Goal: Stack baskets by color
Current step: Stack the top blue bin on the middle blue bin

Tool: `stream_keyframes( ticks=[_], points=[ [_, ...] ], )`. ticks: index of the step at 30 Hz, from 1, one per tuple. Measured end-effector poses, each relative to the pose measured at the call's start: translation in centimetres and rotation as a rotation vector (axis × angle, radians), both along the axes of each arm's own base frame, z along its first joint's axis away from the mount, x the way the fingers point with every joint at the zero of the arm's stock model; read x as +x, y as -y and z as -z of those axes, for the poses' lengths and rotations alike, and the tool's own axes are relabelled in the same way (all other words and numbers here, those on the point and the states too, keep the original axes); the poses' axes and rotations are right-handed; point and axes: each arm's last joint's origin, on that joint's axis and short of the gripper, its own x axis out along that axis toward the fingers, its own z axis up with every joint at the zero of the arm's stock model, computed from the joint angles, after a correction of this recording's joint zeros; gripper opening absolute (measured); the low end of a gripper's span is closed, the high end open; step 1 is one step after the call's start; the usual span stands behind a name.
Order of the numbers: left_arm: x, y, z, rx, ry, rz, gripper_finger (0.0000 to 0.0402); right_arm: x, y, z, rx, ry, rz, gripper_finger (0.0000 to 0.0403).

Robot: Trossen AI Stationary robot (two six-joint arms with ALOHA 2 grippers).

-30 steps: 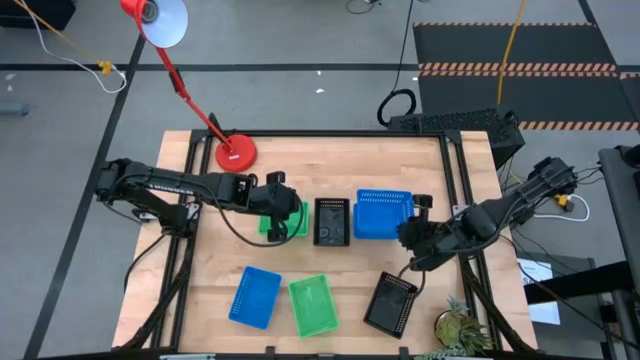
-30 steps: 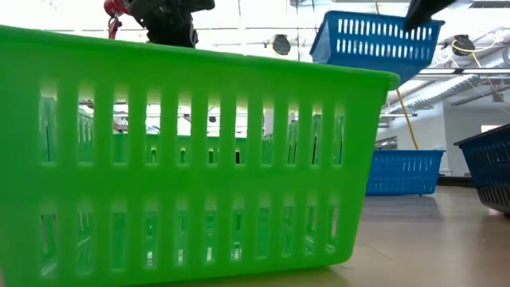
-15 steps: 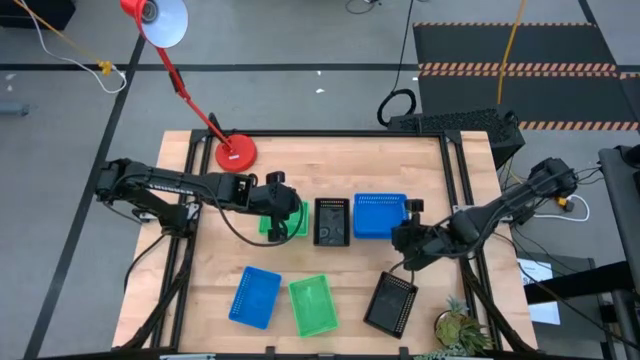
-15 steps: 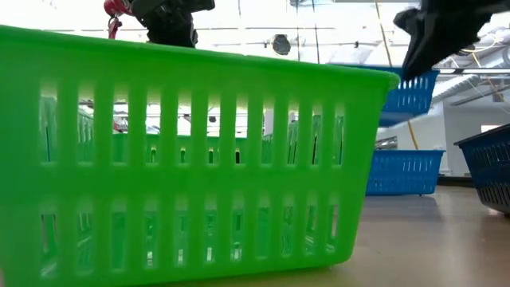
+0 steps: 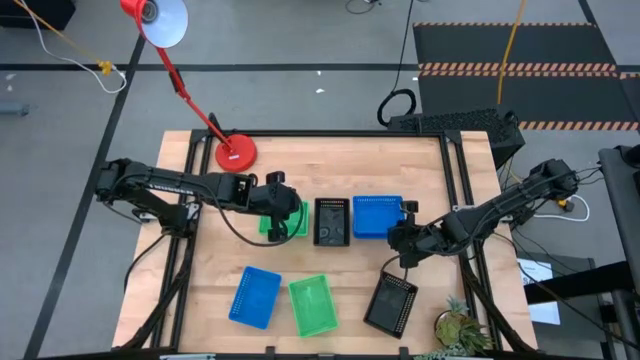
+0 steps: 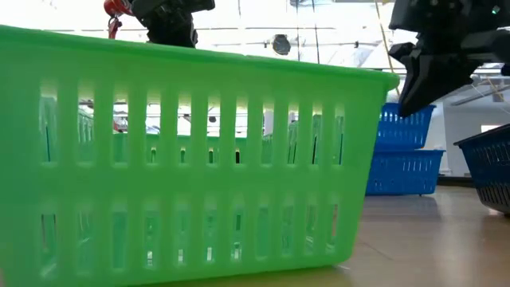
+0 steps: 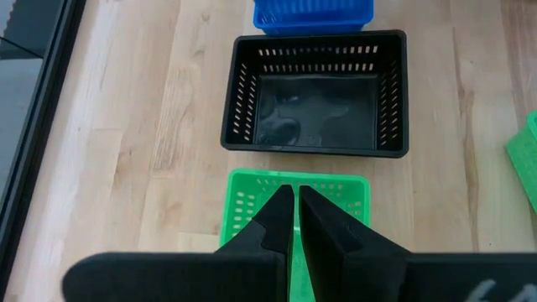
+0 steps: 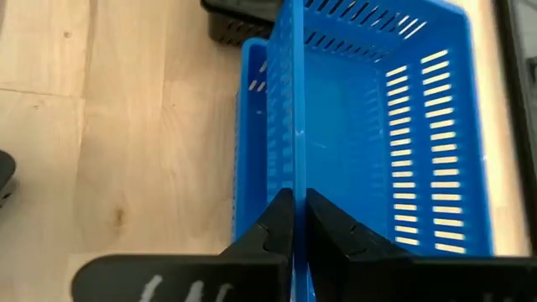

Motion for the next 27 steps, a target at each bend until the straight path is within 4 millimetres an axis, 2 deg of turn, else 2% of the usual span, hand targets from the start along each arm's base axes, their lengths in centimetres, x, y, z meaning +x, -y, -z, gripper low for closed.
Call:
stream_keyframes(
  ticks=[20, 23, 27],
  points=[
    [0.3, 0.0, -0.2, -0.002, 0.039, 0.001, 0.0026, -0.5, 0.4, 2.0, 0.042, -0.011, 0.031, 0.0012],
    [0.3, 0.0, -0.2, -0.002, 0.039, 0.001, 0.0026, -0.5, 0.4, 2.4, 0.046, -0.003, 0.033, 0.0023],
    [0.3, 0.0, -0.2, -0.002, 0.039, 0.001, 0.0026, -0.4, 0.3, 2.5, 0.054, 0.023, 0.032, 0.0057]
  ],
)
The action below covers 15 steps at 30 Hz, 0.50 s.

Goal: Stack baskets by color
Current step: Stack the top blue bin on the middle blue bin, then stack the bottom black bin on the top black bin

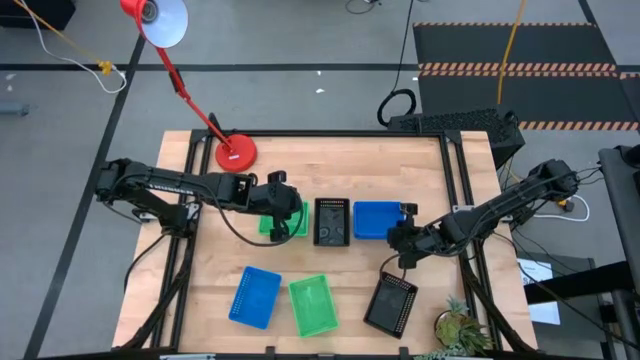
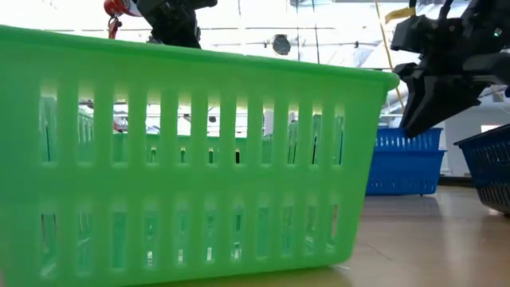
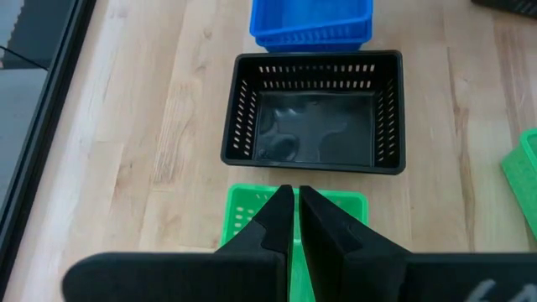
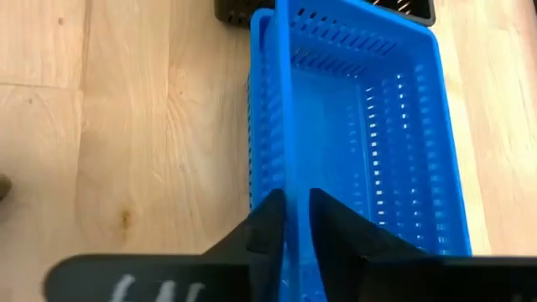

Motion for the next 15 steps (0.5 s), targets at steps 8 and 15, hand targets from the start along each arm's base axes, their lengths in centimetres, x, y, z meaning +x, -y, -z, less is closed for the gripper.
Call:
stream_keyframes(
  ticks=[8, 15],
  points=[
    [0.00, 0.00, 0.00, 0.000, 0.000, 0.000, 0.0026, 0.05, -0.03, -0.02, 0.009, 0.009, 0.007, 0.0114],
    [0.00, 0.00, 0.00, -0.001, 0.000, -0.001, 0.0026, 0.14, -0.09, -0.30, 0.024, 0.030, 0.013, 0.0134]
  ],
)
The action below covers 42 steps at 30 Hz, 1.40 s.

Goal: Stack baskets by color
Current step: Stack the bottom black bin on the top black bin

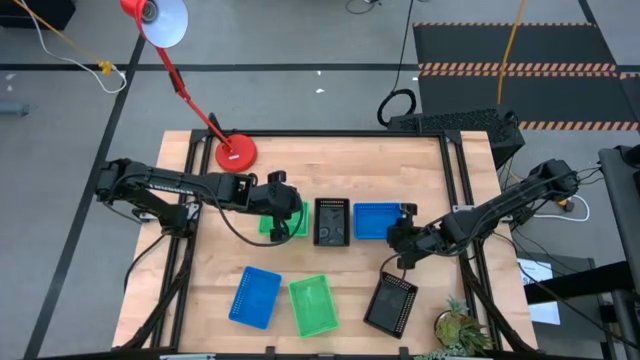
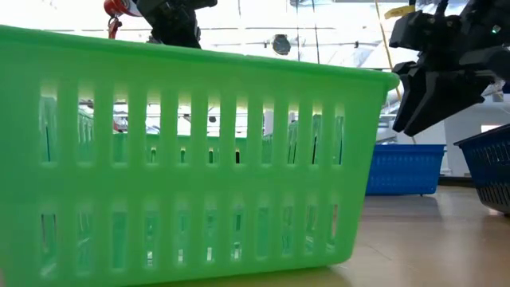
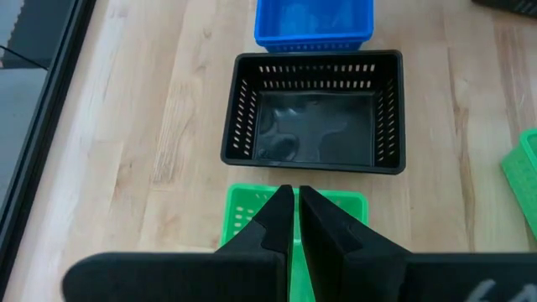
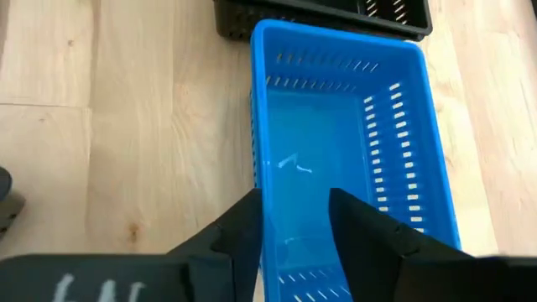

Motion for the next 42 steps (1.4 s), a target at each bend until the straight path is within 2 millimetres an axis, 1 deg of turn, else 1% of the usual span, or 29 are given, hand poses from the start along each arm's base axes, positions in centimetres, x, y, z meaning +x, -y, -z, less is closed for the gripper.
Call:
stream_keyframes(
  ticks=[4, 10, 14, 20, 24, 26, 30, 34, 39, 42],
  points=[
    [0.0, 0.0, 0.0, -0.010, 0.004, -0.015, 0.0026, 0.4, -0.3, -1.0, 0.033, 0.035, 0.008, 0.0136],
    [0.2, 0.4, -0.2, -0.011, 0.030, 0.001, 0.0026, 1.0, -1.1, -2.5, 0.214, 0.053, -0.001, 0.0137],
    [0.3, 0.6, -0.3, -0.013, 0.059, -0.016, 0.0026, 0.6, -2.2, -2.5, 0.263, 0.062, -0.013, 0.0137],
    [0.2, 1.0, -0.2, -0.023, 0.044, -0.032, 0.0026, -0.4, -4.3, -2.6, 0.355, 0.071, 0.002, 0.0137],
    [0.2, 1.4, -0.3, -0.026, 0.052, -0.019, 0.0026, -0.8, -5.0, -2.5, 0.432, 0.045, 0.010, 0.0137],
    [0.2, 1.6, -0.3, -0.027, 0.052, -0.013, 0.0026, -0.9, -5.1, -2.5, 0.443, 0.044, 0.019, 0.0137],
    [0.2, 1.8, -0.3, -0.028, 0.054, -0.006, 0.0026, -0.7, -5.3, -2.0, 0.421, 0.025, 0.015, 0.0137],
    [0.2, 1.9, -0.3, -0.029, 0.056, -0.006, 0.0026, 0.1, -5.6, -1.0, 0.388, 0.000, 0.002, 0.0143],
    [0.2, 1.9, -0.3, -0.029, 0.055, -0.006, 0.0026, 0.8, -6.1, 0.3, 0.377, -0.038, 0.012, 0.0166],
    [0.1, 1.8, -0.3, -0.025, 0.052, -0.002, 0.0026, 1.0, -6.1, 0.9, 0.415, -0.084, 0.038, 0.0184]
  ],
)
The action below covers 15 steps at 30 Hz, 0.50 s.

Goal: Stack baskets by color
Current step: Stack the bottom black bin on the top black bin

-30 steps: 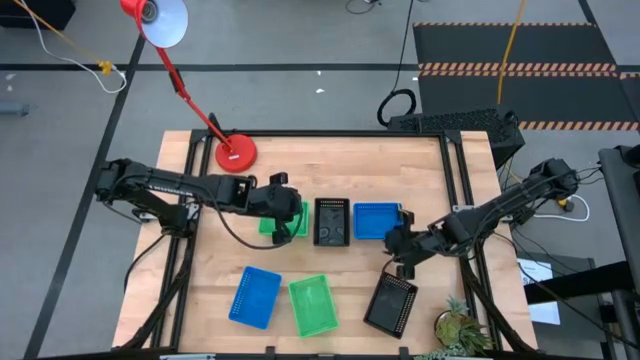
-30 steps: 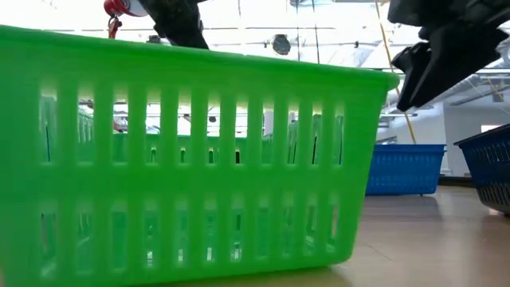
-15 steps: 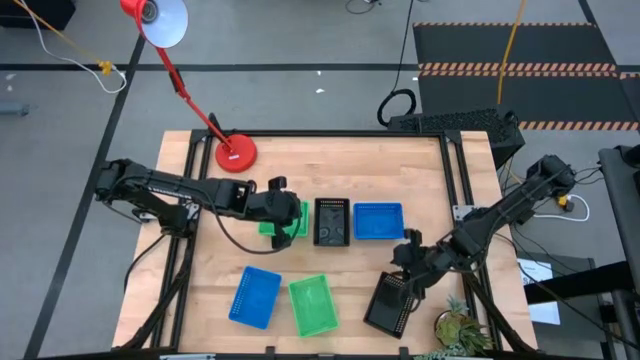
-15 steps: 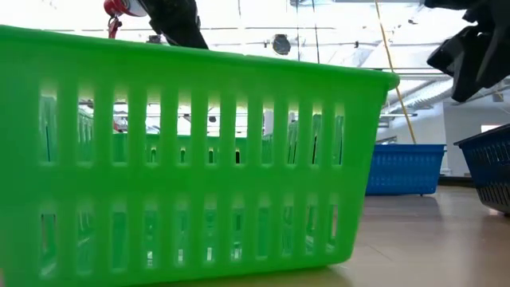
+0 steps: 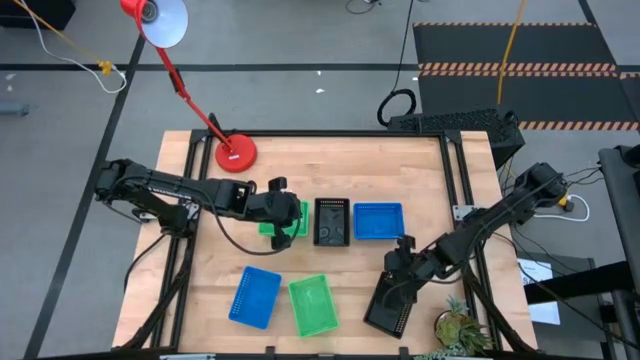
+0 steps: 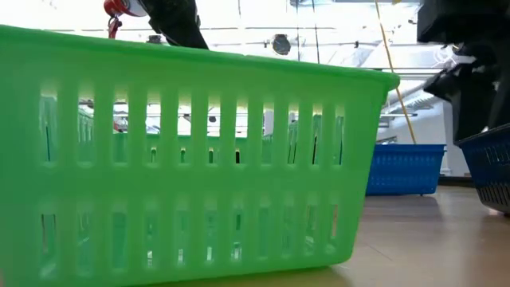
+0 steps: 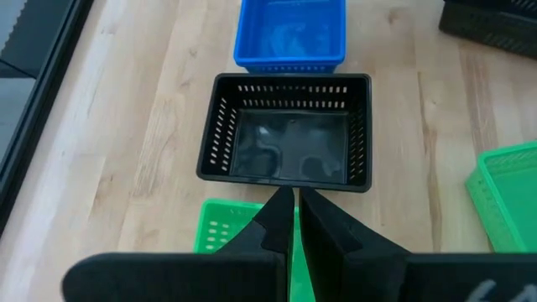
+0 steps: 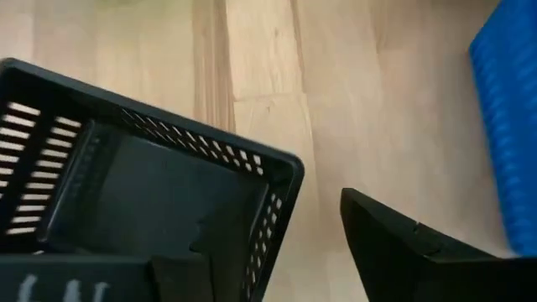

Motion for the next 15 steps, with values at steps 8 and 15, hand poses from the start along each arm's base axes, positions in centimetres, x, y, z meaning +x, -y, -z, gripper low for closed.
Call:
stream_keyframes(
  ticks=[8, 15],
  points=[
    [0.0, 0.0, 0.0, 0.009, 0.000, 0.009, 0.0026, 0.5, 0.2, 1.1, 0.022, -0.083, -0.002, 0.0182],
    [0.1, 0.0, 0.0, 0.009, 0.005, 0.011, 0.0026, 0.8, 0.9, 1.2, 0.002, -0.086, -0.008, 0.0096]
  ],
)
